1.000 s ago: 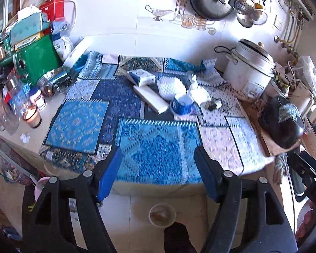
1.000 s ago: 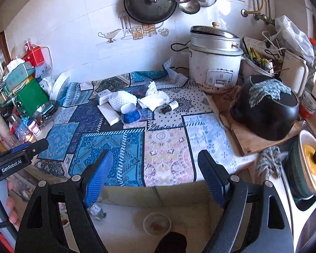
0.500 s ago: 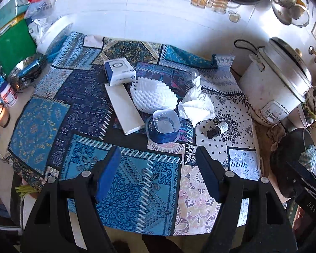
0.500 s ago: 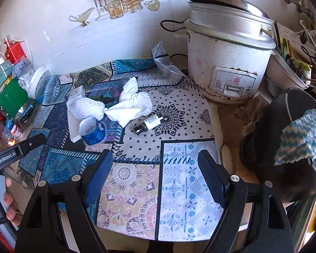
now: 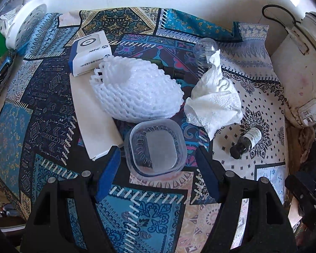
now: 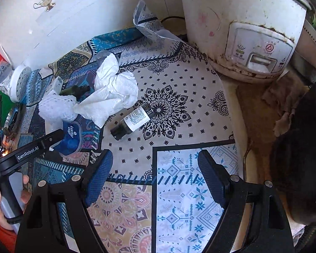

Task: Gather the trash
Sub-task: 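Grasp the clear plastic container with the left tool while the right tool grasps the dark bottle, then carry the container and bottle down over the floor bin with both tools, then open both tools to drop the container and bottle into the bin, then raise both tools back toward the counter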

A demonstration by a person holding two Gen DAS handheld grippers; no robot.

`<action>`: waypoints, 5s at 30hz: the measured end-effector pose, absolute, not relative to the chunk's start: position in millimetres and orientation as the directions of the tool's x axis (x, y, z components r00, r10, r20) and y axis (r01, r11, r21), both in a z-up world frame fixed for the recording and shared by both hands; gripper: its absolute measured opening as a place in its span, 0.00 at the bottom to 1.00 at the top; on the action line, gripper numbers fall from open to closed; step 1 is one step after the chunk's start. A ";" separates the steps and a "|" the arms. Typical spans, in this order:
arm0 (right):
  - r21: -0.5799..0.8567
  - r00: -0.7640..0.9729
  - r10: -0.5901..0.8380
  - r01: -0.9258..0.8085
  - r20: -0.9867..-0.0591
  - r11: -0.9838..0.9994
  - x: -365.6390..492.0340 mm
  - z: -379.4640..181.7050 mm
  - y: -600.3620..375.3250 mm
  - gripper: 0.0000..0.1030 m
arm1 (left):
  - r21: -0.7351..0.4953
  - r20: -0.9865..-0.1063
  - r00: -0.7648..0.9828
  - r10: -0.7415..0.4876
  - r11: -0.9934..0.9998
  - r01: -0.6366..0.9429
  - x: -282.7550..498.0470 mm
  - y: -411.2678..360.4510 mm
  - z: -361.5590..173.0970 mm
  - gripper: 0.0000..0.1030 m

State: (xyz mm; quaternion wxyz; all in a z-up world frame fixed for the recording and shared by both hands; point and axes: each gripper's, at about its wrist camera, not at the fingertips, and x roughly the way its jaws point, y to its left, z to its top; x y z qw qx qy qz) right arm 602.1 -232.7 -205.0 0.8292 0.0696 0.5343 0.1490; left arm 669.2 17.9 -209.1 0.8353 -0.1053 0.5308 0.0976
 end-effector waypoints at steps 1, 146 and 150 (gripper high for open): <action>0.284 0.379 0.325 -0.163 -0.866 0.945 608.8 -208.4 -231.1 0.78 | -0.067 -0.908 0.415 0.051 0.962 -0.265 673.0 18.4 -211.1 0.70; 0.297 0.113 0.334 -0.258 -0.936 0.919 329.2 -505.0 -119.0 0.34 | -0.133 -0.980 0.178 -0.092 0.962 -0.238 322.1 34.4 -577.5 0.58; 0.313 0.150 0.358 -0.258 -0.922 0.914 317.5 -431.9 -121.4 0.34 | -0.118 -0.972 0.227 -0.064 0.966 -0.231 315.2 41.7 -491.6 0.58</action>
